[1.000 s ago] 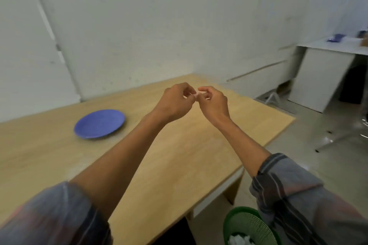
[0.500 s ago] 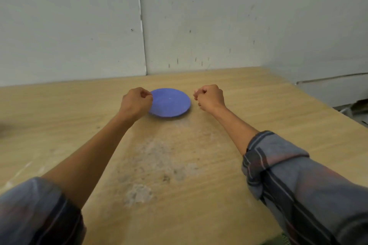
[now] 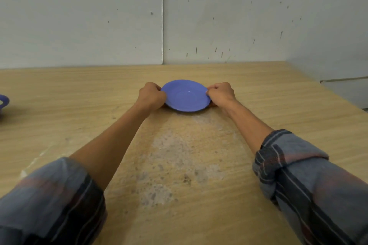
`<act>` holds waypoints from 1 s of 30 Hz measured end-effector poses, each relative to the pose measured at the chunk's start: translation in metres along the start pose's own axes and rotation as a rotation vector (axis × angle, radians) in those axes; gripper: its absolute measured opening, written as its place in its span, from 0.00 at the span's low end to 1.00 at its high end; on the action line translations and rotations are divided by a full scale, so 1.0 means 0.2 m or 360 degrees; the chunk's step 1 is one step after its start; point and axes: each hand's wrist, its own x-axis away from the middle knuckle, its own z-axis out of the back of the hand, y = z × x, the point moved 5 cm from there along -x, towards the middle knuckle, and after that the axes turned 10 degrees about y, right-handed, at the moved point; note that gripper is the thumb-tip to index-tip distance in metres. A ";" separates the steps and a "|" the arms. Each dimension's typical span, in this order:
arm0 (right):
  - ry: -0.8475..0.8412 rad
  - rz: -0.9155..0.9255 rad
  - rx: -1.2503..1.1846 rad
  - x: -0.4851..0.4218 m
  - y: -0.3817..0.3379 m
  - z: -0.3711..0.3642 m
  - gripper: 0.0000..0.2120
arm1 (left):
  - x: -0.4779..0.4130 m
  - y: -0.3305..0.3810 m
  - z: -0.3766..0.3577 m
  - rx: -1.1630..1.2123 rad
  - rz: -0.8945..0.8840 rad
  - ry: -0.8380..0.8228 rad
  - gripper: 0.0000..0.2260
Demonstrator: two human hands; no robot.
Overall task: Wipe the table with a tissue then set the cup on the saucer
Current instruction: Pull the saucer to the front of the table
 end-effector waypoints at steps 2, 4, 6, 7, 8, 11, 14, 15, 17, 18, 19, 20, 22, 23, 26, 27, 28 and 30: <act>-0.0025 -0.0057 -0.0086 0.02 0.00 -0.01 0.11 | -0.01 -0.03 0.01 0.0101 0.0060 -0.0014 0.08; -0.0081 -0.0087 -0.0181 0.04 0.00 -0.03 0.09 | -0.01 -0.06 0.03 0.0208 0.0120 -0.0006 0.11; -0.0119 -0.0093 -0.0248 0.08 -0.03 -0.06 0.08 | 0.00 -0.10 0.09 0.0273 0.0144 0.0012 0.14; -0.0133 -0.0086 -0.0261 0.11 -0.05 -0.08 0.07 | 0.01 -0.12 0.13 0.0298 0.0148 0.0028 0.15; -0.0146 -0.0071 -0.0259 0.13 -0.08 -0.10 0.07 | 0.01 -0.14 0.17 0.0317 0.0151 0.0049 0.15; -0.0200 -0.0041 -0.0297 0.22 -0.18 -0.19 0.07 | 0.03 -0.21 0.33 0.0377 0.0165 0.0107 0.17; -0.0279 -0.0014 -0.0366 0.32 -0.28 -0.32 0.10 | 0.04 -0.30 0.51 0.0380 0.0178 0.0180 0.16; -0.0308 0.0005 -0.0380 0.36 -0.32 -0.37 0.10 | 0.04 -0.33 0.56 0.0375 0.0184 0.0204 0.16; -0.0362 0.0048 -0.0396 0.43 -0.39 -0.46 0.10 | 0.04 -0.41 0.68 0.0378 0.0202 0.0257 0.16; -0.0387 0.0064 -0.0403 0.46 -0.41 -0.50 0.10 | 0.04 -0.44 0.73 0.0384 0.0213 0.0279 0.15; -0.0415 0.0074 -0.0408 0.50 -0.44 -0.54 0.10 | 0.03 -0.48 0.77 0.0392 0.0225 0.0299 0.15; -0.0441 0.0082 -0.0408 0.53 -0.46 -0.58 0.10 | 0.03 -0.52 0.81 0.0401 0.0236 0.0317 0.14; -0.0482 0.0091 -0.0410 0.58 -0.50 -0.65 0.11 | 0.01 -0.58 0.88 0.0409 0.0257 0.0349 0.14; -0.0500 0.0091 -0.0415 0.60 -0.52 -0.67 0.11 | 0.00 -0.61 0.91 0.0408 0.0268 0.0362 0.13; -0.0555 0.0056 -0.0454 0.63 -0.54 -0.75 0.10 | -0.03 -0.68 0.95 0.0361 0.0284 0.0388 0.14; -0.0571 0.0031 -0.0472 0.64 -0.55 -0.77 0.11 | -0.04 -0.70 0.96 0.0343 0.0288 0.0388 0.15; -0.0586 0.0007 -0.0484 0.64 -0.55 -0.79 0.11 | -0.05 -0.72 0.96 0.0332 0.0294 0.0384 0.15; -0.0611 -0.0027 -0.0478 0.65 -0.55 -0.82 0.12 | -0.06 -0.74 0.97 0.0321 0.0296 0.0373 0.15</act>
